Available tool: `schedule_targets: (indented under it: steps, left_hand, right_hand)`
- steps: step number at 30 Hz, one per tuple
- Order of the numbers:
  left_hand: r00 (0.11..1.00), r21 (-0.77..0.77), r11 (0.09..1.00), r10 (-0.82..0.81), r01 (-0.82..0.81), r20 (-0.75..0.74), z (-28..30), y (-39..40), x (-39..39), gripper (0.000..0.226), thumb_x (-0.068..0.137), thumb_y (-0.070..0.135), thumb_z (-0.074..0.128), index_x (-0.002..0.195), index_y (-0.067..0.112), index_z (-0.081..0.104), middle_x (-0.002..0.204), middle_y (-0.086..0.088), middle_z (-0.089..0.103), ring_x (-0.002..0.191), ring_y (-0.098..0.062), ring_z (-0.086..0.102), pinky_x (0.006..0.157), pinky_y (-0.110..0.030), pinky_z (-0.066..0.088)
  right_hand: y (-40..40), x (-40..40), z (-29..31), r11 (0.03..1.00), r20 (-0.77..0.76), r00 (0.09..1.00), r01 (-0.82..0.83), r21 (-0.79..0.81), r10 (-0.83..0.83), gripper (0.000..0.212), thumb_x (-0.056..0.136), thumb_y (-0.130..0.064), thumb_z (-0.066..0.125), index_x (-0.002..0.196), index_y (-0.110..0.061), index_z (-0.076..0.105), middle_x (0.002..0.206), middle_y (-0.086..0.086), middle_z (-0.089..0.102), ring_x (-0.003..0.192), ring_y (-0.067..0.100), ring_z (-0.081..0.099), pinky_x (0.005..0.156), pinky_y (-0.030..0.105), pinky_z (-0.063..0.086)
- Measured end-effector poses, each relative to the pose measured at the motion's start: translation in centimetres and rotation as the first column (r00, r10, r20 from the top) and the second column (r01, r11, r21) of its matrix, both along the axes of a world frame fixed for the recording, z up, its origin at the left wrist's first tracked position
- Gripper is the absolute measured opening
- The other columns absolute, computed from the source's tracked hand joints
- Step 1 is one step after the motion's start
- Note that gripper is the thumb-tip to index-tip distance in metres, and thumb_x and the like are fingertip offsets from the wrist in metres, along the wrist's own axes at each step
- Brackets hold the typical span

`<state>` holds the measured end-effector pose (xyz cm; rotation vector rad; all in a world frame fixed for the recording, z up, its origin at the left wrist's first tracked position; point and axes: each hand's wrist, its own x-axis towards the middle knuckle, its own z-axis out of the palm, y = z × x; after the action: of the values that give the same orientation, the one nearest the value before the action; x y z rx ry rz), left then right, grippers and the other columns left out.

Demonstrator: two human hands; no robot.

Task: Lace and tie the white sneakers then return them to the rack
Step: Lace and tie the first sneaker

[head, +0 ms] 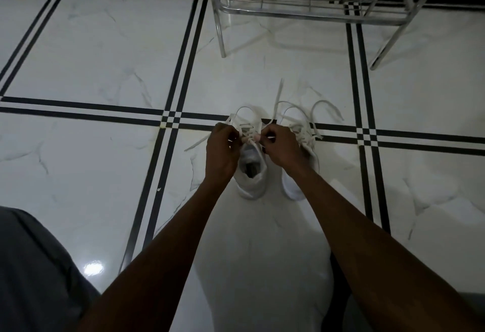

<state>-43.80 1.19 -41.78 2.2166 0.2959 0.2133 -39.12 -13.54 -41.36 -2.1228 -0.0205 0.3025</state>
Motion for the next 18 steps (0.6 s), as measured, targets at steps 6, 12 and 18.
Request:
schedule_targets:
  steps: [6,12,18]
  left_hand:
    - [0.999,0.082,0.996,0.029,-0.027,-0.031,0.2,0.0,-0.6,0.007,0.098,0.011,0.059,0.092,0.010,0.055,0.083,-0.005,0.068,0.072,-0.017,0.062,0.063,-0.033,0.048]
    - [0.985,0.100,0.990,0.111,-0.098,-0.135,-0.2,-0.8,-0.3,0.015,0.098,0.015,0.058,0.102,0.002,0.052,0.082,-0.007,0.064,0.069,-0.023,0.059,0.061,-0.035,0.041]
    - [0.977,0.003,0.985,0.169,-0.170,-0.133,-0.6,-0.8,-0.2,0.017,0.098,0.020,0.063,0.102,0.005,0.056,0.090,-0.011,0.073,0.076,-0.021,0.067,0.072,-0.041,0.057]
  right_hand:
    - [1.0,-0.7,-0.2,0.994,0.076,0.996,0.063,-0.087,-0.056,0.017,0.097,-0.011,0.058,0.082,-0.007,0.051,0.072,-0.005,0.056,0.068,0.005,0.054,0.059,0.024,0.039]
    - [1.7,-1.3,-0.3,0.966,0.062,0.974,0.224,-0.128,-0.218,0.015,0.100,-0.017,0.049,0.100,-0.003,0.054,0.099,0.018,0.068,0.097,0.038,0.063,0.080,0.046,0.050]
    - [1.9,-1.0,-0.1,0.942,-0.002,0.952,0.303,-0.141,-0.306,0.028,0.102,-0.027,0.047,0.106,0.000,0.056,0.107,0.021,0.068,0.102,0.039,0.063,0.082,0.043,0.048]
